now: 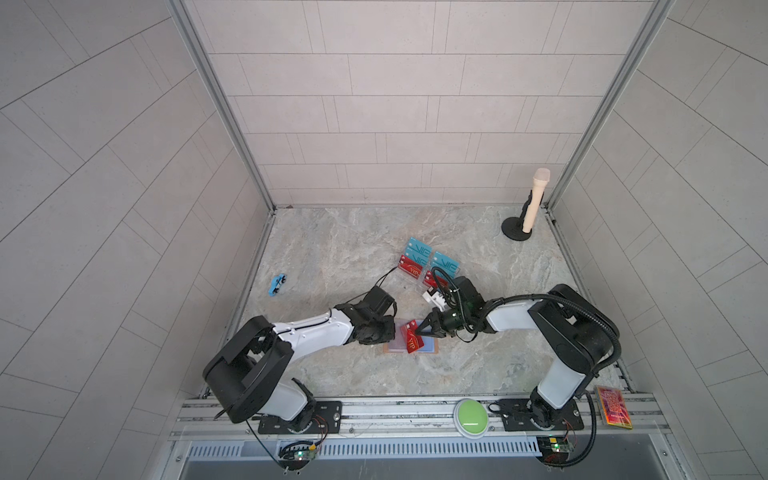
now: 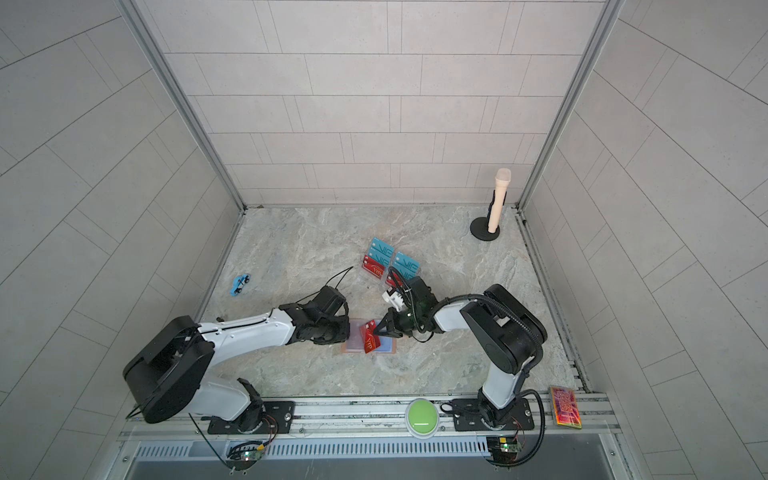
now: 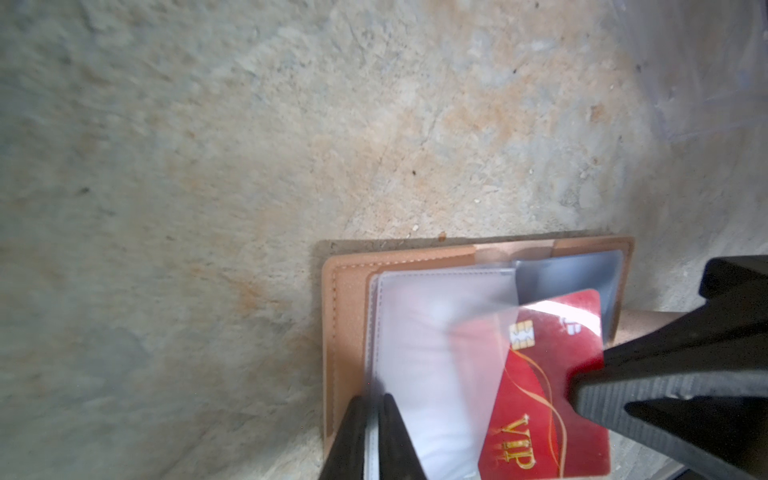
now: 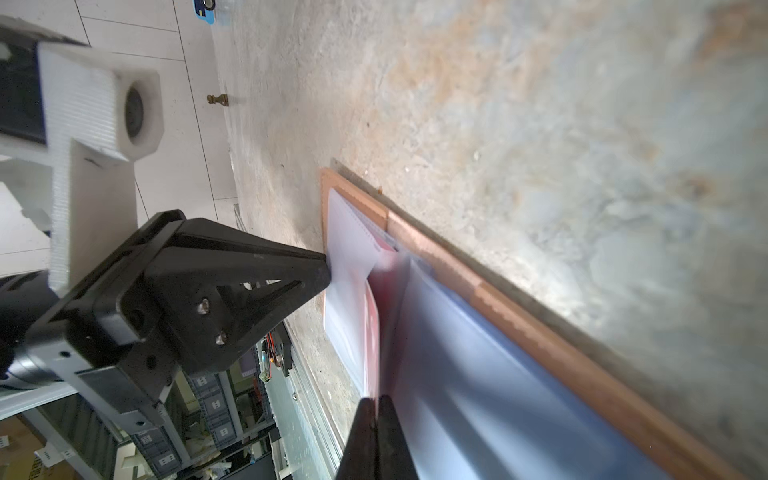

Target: Put the credit cards into the card holder

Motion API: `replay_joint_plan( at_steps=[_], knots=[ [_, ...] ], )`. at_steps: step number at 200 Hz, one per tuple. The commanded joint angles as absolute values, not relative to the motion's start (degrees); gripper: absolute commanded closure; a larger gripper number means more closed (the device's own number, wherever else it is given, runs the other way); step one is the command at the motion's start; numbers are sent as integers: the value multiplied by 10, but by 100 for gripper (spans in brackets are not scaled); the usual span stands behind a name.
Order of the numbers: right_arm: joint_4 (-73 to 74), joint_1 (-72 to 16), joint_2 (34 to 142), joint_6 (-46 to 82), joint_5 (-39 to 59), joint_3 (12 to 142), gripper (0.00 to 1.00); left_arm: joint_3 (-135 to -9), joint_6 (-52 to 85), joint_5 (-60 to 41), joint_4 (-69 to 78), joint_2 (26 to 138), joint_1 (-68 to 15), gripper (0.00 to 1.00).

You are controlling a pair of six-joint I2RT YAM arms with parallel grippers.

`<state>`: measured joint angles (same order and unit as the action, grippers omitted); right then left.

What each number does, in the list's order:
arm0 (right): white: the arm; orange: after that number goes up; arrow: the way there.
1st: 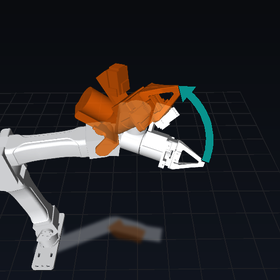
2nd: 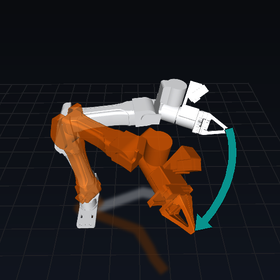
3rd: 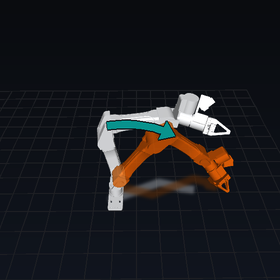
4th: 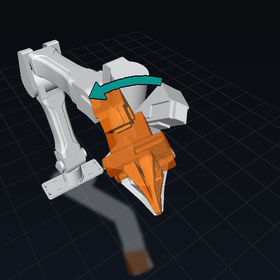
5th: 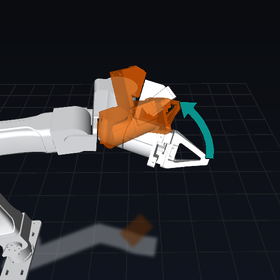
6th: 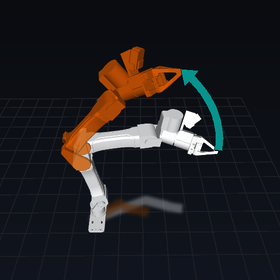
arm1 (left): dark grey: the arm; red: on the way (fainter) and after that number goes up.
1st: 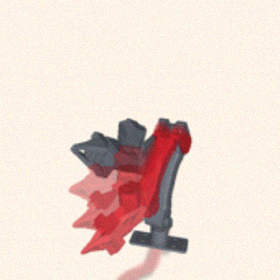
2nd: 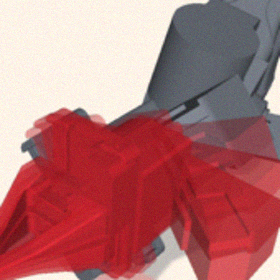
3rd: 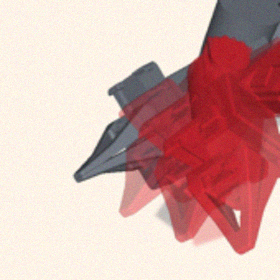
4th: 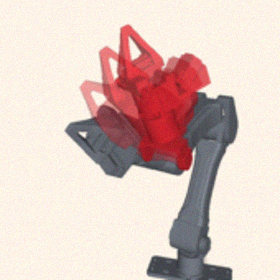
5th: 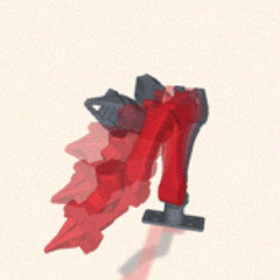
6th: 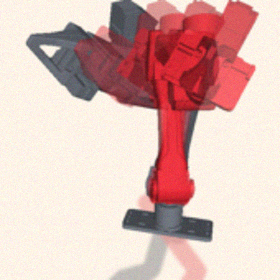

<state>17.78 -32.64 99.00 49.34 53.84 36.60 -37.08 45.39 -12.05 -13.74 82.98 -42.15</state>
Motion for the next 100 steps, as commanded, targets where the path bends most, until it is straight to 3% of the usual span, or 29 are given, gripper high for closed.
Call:
replay_joint_plan(
  at_steps=[1,100],
  knots=[
    [202,-329,1002,510,504,358,100,-363,446,-113,-159,821,-424,88],
    [318,-338,1015,573,472,304,100,-364,447,-113,-162,816,-424,89]
  ],
)
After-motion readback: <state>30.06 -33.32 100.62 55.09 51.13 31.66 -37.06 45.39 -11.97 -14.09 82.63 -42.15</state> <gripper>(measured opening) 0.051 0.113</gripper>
